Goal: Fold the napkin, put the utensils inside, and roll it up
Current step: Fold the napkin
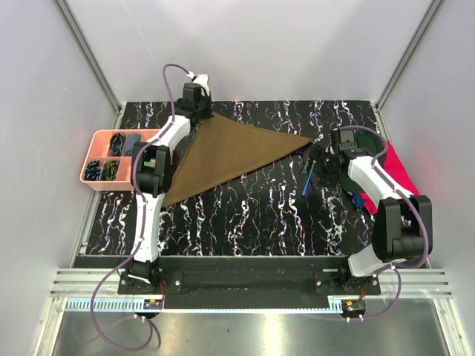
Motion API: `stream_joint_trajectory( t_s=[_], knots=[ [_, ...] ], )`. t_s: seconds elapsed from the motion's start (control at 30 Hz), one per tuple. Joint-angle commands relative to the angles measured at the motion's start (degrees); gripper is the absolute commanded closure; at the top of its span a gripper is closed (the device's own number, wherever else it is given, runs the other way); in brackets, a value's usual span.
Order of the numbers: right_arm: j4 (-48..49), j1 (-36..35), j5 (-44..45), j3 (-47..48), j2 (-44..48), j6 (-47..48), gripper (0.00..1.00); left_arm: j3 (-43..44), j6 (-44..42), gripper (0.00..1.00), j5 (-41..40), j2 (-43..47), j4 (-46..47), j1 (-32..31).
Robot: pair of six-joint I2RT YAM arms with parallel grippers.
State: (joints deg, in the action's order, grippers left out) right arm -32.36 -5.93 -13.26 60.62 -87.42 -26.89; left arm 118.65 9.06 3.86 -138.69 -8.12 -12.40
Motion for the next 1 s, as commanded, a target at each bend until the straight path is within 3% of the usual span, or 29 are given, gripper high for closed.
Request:
stream_joint_trajectory(
  t_s=[0.0,0.93,0.97],
  knots=[
    [1.6,0.22,-1.68,2.22,-0.82,0.79,0.17,4.13,0.26,1.0,1.41,-1.49,1.18,0.71],
    [2.92,0.22,-2.91,2.92,-4.08,0.88,0.18,11.69,0.7,1.0,1.41,-6.59,0.56,1.77],
    [2.92,0.22,-2.83,3.01,-4.16,0.88,0.18,11.95,0.7,0.94,1.76,-6.68,0.74,1.86]
  ],
)
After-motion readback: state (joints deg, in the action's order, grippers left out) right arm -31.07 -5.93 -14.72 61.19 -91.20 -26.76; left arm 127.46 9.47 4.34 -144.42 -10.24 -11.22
